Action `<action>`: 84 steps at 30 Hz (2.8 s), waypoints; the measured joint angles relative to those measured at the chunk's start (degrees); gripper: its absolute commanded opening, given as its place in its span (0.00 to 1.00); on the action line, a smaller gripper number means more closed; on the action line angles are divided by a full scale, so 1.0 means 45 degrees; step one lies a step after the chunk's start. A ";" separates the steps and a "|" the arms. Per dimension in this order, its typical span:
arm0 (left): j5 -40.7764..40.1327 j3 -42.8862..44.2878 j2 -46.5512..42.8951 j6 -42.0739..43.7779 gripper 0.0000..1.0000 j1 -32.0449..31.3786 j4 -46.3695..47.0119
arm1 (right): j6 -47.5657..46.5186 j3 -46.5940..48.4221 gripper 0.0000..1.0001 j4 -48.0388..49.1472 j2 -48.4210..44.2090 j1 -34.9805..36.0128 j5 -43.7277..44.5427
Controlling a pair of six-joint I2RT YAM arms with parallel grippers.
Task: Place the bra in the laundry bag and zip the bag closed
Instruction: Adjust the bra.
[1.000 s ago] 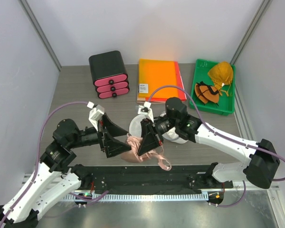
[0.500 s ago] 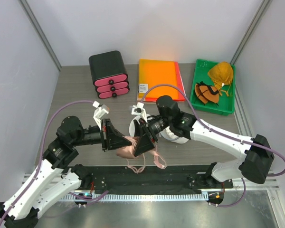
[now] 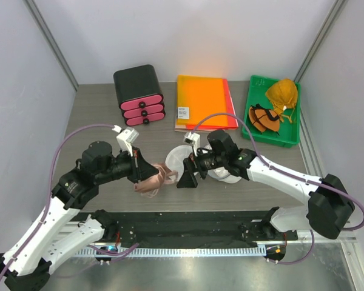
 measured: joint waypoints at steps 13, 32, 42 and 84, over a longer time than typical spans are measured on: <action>0.2006 -0.0155 -0.0967 0.0141 0.00 0.0000 0.0019 | -0.0991 -0.1525 1.00 0.2681 -0.0199 0.0015 0.0214; 0.3045 0.0699 -0.1277 0.0321 0.00 0.0000 -0.0311 | -0.0500 -0.1724 0.55 0.5712 0.1462 0.1030 -0.1885; 0.2137 0.1064 -0.1258 0.0306 0.00 0.0000 -0.0729 | 0.1316 -0.2871 0.36 0.6970 0.1234 0.1010 -0.1569; -0.3055 -0.6518 -0.2749 -0.4090 0.00 0.0005 0.3235 | 1.3182 0.0185 0.06 0.2871 0.3055 0.2749 0.4677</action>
